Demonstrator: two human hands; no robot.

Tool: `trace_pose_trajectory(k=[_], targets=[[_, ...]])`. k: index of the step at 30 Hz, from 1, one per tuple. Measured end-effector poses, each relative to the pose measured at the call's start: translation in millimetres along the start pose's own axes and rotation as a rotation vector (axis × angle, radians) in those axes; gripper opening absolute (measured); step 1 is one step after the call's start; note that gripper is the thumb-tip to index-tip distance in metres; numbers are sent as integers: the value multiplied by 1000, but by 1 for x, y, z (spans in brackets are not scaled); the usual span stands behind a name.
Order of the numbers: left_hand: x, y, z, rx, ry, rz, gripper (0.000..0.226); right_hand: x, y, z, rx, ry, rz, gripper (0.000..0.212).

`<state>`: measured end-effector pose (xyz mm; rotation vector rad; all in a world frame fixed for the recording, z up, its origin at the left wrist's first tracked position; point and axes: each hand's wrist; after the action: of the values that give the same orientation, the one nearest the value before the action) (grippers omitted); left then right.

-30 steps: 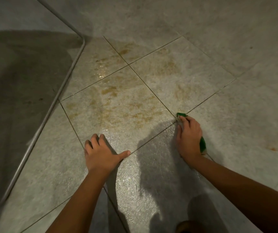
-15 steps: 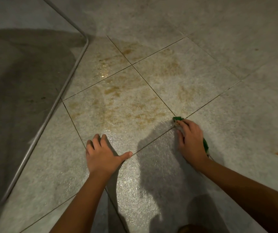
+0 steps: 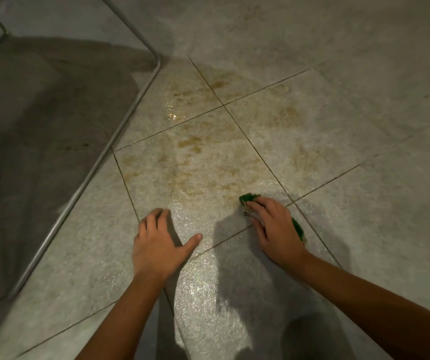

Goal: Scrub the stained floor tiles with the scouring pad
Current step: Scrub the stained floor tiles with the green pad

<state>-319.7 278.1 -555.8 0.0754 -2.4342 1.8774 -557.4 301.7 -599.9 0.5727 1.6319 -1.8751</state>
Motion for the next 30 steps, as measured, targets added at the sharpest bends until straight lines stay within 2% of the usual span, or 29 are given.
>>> trace_pose_trajectory(k=[4, 8, 12, 16, 21, 23, 28, 30], targets=[[-26, -4, 3, 13, -15, 24, 99, 2, 2, 15, 173, 157, -40, 33], [-47, -7, 8, -69, -62, 36, 112, -16, 23, 37, 219, 239, -79, 32], [-51, -8, 11, -113, -47, 67, 120, -38, 39, 44, 91, 76, -47, 34], [-51, -6, 11, -93, -48, 68, 115, -29, 33, 31, -86, -88, 25, 39], [-51, -4, 11, -81, -52, 75, 115, -18, 24, 26, 74, 46, 11, 40], [-51, -4, 11, -73, -54, 64, 114, -24, 29, 25, 85, 41, -8, 39], [-52, -2, 11, -55, -58, 53, 114, -51, 52, 33, -175, -240, 40, 37], [-52, 0, 11, -41, -58, 50, 115, -59, 59, 52, -243, -267, 59, 33]])
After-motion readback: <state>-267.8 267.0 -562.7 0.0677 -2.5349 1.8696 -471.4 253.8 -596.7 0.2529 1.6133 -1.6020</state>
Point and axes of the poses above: each hand's wrist, its own z-axis towards the middle knuckle, its own y-axis out of the palm, x = y × z, and after that the axes turned 11 degrees about z, right-handed
